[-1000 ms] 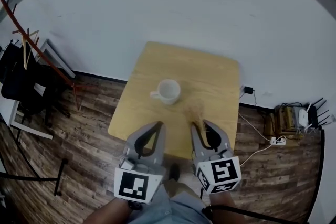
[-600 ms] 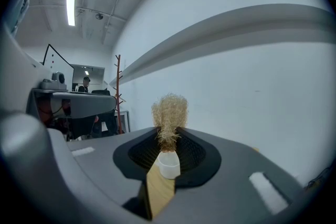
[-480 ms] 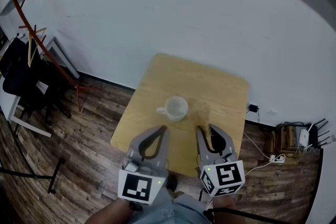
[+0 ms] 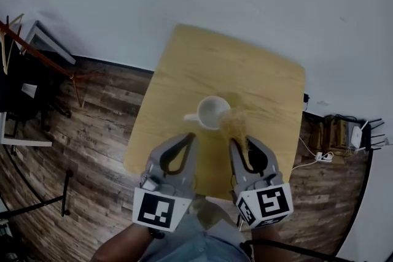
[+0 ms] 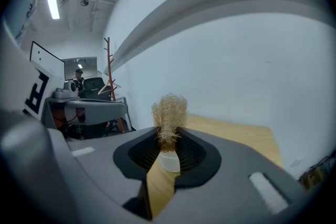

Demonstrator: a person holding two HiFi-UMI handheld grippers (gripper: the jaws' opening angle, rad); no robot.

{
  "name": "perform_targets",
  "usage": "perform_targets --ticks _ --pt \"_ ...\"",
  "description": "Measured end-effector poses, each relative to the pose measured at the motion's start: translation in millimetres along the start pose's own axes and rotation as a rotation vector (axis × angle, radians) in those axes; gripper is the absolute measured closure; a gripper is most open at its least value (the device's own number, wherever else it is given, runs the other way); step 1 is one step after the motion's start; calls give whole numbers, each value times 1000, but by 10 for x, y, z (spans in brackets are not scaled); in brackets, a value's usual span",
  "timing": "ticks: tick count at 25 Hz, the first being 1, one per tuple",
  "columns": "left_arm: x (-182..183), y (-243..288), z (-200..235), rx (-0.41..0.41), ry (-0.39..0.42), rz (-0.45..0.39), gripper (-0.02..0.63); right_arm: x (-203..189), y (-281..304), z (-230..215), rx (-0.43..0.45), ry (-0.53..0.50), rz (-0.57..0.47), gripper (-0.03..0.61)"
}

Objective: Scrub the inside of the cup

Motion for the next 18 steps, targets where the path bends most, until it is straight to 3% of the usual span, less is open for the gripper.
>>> perform_targets --ticks 9,13,18 --pt "-580 363 507 -104 9 85 583 -314 281 31 -63 67 89 494" --pt "-726 578 626 -182 73 114 463 -332 372 -17 -85 87 105 494" --pt "-864 835 663 -293 192 99 414 -401 461 -75 -100 105 125 494"
Point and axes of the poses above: the fingertips, and each gripper's own axes: y forward along the fingers, z to its left, x out of its top, the point moved 5 cm from there along -y, backward along the fingers, and after that the axes turned 6 degrees about z, right-handed, at the moved point
